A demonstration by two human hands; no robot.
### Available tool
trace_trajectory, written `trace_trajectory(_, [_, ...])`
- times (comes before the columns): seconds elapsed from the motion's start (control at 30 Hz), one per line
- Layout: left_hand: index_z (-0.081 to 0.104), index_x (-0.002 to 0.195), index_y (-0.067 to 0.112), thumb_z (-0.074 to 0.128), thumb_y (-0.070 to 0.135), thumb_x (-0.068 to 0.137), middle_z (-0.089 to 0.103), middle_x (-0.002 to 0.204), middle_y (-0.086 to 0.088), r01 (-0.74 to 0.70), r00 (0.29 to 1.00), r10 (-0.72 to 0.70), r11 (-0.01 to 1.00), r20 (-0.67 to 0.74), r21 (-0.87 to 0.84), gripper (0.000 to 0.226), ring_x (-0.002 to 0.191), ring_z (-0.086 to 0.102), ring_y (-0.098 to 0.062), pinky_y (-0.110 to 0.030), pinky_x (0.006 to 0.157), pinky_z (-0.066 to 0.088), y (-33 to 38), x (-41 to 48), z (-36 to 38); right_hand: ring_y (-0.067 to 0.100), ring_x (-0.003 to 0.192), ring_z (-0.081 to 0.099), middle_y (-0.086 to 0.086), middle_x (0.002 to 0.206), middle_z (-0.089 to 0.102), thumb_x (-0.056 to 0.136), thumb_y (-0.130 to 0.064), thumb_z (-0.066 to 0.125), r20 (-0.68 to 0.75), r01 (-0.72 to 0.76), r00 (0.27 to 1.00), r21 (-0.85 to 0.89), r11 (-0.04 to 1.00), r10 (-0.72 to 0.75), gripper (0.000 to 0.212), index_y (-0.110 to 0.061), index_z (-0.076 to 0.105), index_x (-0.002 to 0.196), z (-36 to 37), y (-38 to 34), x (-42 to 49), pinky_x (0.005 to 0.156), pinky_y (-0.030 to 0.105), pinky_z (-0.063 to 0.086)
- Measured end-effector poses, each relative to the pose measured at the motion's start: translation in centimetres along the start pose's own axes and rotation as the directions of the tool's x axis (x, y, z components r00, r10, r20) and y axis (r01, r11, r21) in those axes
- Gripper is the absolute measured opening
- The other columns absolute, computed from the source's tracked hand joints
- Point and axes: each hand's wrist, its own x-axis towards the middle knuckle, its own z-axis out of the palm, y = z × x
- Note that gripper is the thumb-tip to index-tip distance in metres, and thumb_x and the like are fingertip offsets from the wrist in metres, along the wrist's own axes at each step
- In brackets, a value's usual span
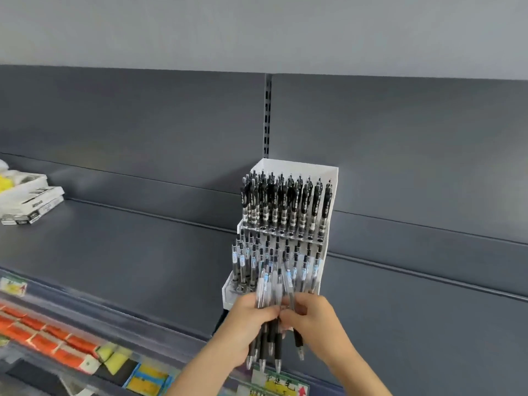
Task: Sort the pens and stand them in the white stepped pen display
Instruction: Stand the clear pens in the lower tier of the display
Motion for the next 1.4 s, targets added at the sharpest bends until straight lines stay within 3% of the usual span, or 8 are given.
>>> trace_trajectory(0.1, [0.058, 0.099, -0.003, 0.064, 0.005, 0.084, 0.072, 0.087, -0.018, -0.035, 0.997, 0.027, 0.994, 0.077, 0.105, 0.018, 0.084, 0.069, -0.033, -0.049, 0.085, 0.053, -0.3, 0.9, -1.9, 0.002, 0.043, 0.051, 0.005, 0.062, 0.066, 0.087, -0.014, 0.062, -0.097, -0.029, 0.994, 0.113, 0.993, 0.040, 0.019, 0.005, 0.063, 0.090, 1.1, -0.5, -0.8, 0.045, 0.009, 0.034])
trace_trajectory(0.2, [0.059, 0.096, -0.002, 0.057, -0.001, 0.088, 0.074, 0.077, -0.011, -0.086, 0.983, 0.060, 0.986, 0.173, 0.146, 0.008, 0.072, 0.071, -0.023, -0.036, 0.071, 0.056, -0.8, 1.5, -3.5, 0.021, 0.060, 0.060, 0.016, 0.067, 0.062, 0.088, -0.021, 0.061, -0.250, -0.099, 0.962, 0.052, 0.994, 0.109, 0.025, 0.004, 0.063, 0.090, 2.2, -0.1, -1.2, 0.054, 0.022, 0.037])
trace_trajectory(0.3, [0.061, 0.095, 0.001, 0.054, -0.003, 0.089, 0.073, 0.077, -0.009, -0.117, 0.971, 0.080, 0.981, 0.225, 0.157, 0.009, 0.071, 0.071, -0.022, -0.033, 0.068, 0.056, -1.0, 2.0, -4.7, 0.001, 0.053, 0.055, 0.002, 0.067, 0.065, 0.091, -0.022, 0.057, -0.315, -0.153, 0.935, 0.061, 0.986, 0.164, 0.024, 0.001, 0.065, 0.088, 3.0, 0.0, -1.7, 0.056, 0.018, 0.042])
trace_trajectory(0.53, [0.058, 0.097, 0.002, 0.052, -0.003, 0.090, 0.073, 0.082, -0.009, -0.137, 0.952, 0.079, 0.974, 0.297, 0.182, 0.011, 0.072, 0.072, -0.020, -0.034, 0.072, 0.058, -0.9, 2.0, -6.1, 0.017, 0.058, 0.048, 0.006, 0.069, 0.058, 0.090, -0.002, 0.050, -0.414, -0.206, 0.877, 0.137, 0.969, 0.245, 0.014, -0.001, 0.063, 0.086, 3.2, -0.5, -2.3, 0.054, 0.021, 0.051])
trace_trajectory(0.67, [0.059, 0.096, 0.005, 0.052, -0.004, 0.090, 0.072, 0.082, -0.010, -0.148, 0.949, 0.087, 0.972, 0.302, 0.184, 0.013, 0.068, 0.071, -0.018, -0.032, 0.069, 0.058, -0.6, 2.1, -6.7, 0.019, 0.059, 0.050, 0.017, 0.068, 0.062, 0.088, -0.003, 0.052, -0.598, -0.185, 0.785, 0.025, 0.982, 0.163, 0.014, 0.002, 0.062, 0.080, 1.5, -0.6, -1.2, 0.061, 0.034, 0.051])
trace_trajectory(0.77, [0.059, 0.097, 0.006, 0.051, -0.004, 0.090, 0.072, 0.085, -0.011, -0.152, 0.948, 0.090, 0.971, 0.307, 0.183, 0.014, 0.069, 0.071, -0.019, -0.032, 0.069, 0.057, -0.4, 2.1, -7.0, 0.018, 0.056, 0.042, 0.021, 0.071, 0.062, 0.087, -0.004, 0.052, -0.691, -0.194, 0.717, -0.070, 0.978, 0.093, 0.015, 0.006, 0.061, 0.080, 0.3, -0.5, 0.1, 0.053, 0.028, 0.036])
trace_trajectory(0.93, [0.059, 0.096, 0.008, 0.051, -0.003, 0.090, 0.072, 0.085, -0.008, -0.169, 0.945, 0.102, 0.966, 0.312, 0.195, 0.015, 0.070, 0.072, -0.017, -0.027, 0.065, 0.056, -0.3, 2.1, -7.1, 0.013, 0.048, 0.032, 0.001, 0.056, 0.045, 0.090, -0.006, 0.050, -0.652, -0.305, 0.753, -0.230, 0.924, 0.086, 0.023, -0.002, 0.048, 0.068, 0.5, 0.6, 2.2, 0.045, 0.023, 0.027])
trace_trajectory(1.4, [0.060, 0.096, 0.007, 0.052, -0.002, 0.090, 0.072, 0.083, -0.007, -0.202, 0.946, 0.134, 0.956, 0.296, 0.213, 0.013, 0.070, 0.072, -0.016, -0.022, 0.061, 0.053, 0.1, 2.0, -7.1, 0.019, 0.068, 0.049, 0.005, 0.080, 0.056, 0.096, -0.015, 0.044, -0.552, -0.430, 0.824, -0.464, 0.775, 0.127, 0.016, -0.011, 0.047, 0.080, 1.7, 1.6, 2.6, 0.059, 0.025, 0.039])
